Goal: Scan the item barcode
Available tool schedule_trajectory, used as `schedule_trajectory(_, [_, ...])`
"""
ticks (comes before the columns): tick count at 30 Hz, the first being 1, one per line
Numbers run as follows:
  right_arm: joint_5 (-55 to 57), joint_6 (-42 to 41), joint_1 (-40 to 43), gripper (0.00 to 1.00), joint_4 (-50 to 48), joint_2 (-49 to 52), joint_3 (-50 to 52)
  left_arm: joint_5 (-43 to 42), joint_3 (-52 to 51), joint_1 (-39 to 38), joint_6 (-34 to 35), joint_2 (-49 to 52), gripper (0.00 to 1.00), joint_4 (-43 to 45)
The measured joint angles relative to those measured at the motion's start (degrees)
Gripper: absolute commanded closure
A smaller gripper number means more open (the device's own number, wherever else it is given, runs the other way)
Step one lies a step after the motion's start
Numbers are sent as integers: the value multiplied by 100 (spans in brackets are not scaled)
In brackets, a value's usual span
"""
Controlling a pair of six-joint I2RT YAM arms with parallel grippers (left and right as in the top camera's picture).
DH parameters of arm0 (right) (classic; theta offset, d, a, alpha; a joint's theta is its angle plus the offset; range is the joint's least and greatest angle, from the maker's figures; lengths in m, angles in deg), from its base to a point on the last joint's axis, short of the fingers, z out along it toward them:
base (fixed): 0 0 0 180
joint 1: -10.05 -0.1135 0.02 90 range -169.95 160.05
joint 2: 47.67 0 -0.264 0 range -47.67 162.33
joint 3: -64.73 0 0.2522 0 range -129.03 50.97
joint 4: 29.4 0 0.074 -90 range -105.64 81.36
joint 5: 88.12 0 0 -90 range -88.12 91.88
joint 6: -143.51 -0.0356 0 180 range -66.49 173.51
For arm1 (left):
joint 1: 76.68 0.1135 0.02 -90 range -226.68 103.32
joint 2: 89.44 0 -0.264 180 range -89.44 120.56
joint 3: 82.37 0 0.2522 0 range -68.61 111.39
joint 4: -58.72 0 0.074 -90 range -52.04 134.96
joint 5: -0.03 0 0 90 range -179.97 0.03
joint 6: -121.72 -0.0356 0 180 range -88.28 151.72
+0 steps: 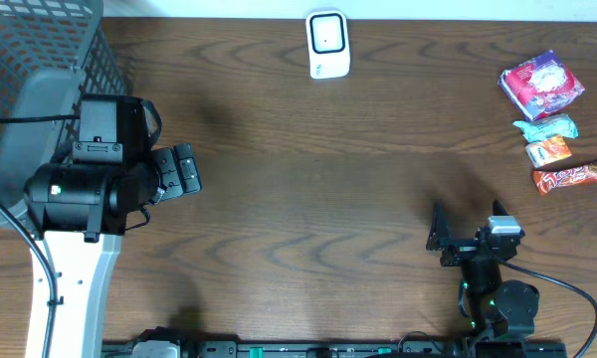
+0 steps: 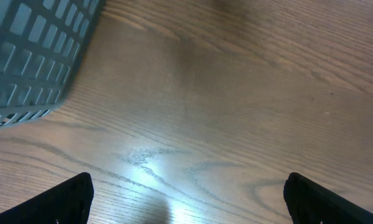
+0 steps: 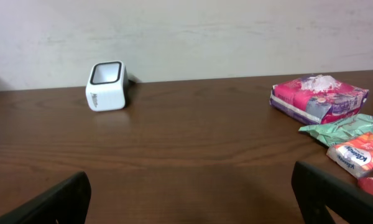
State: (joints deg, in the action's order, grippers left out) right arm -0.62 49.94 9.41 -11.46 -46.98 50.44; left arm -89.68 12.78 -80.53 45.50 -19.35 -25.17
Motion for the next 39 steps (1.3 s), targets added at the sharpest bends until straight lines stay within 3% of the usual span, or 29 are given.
schedule_trajectory(39, [0,0,0,1,-2,0,0,-24,-20,0,0,-4,2,-136])
